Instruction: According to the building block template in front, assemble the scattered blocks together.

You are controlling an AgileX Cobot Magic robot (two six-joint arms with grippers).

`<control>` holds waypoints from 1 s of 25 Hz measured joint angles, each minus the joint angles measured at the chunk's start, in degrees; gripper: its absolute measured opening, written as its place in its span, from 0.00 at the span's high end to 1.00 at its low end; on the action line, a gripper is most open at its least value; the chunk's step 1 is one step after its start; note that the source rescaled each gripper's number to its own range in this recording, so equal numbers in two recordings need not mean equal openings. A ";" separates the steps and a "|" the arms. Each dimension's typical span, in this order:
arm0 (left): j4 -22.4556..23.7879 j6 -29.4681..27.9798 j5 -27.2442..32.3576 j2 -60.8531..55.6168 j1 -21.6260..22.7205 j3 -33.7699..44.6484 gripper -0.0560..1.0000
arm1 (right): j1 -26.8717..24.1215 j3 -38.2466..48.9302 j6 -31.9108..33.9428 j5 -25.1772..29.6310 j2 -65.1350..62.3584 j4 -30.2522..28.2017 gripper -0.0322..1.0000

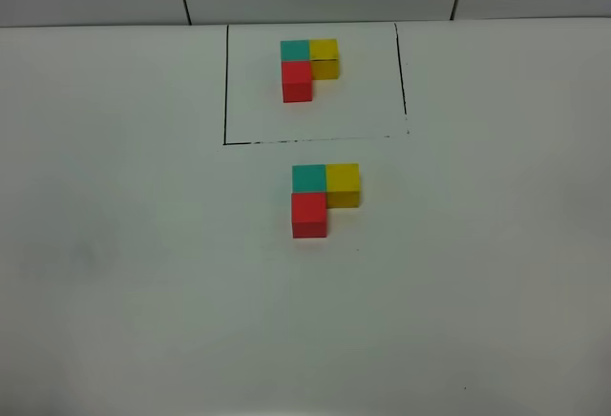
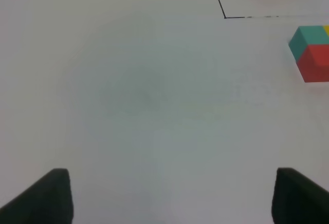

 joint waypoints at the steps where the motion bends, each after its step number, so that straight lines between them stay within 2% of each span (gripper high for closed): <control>1: 0.00 0.00 0.00 0.00 0.00 0.00 0.23 | 0.00 0.00 0.00 0.00 0.00 0.00 0.24; 16: 0.00 0.00 0.00 0.00 0.00 0.00 0.23 | 0.19 0.00 0.28 0.00 0.00 -0.11 0.24; 25: 0.00 0.00 0.00 0.00 0.00 0.00 0.23 | 0.19 0.00 3.69 0.00 0.00 -1.98 0.24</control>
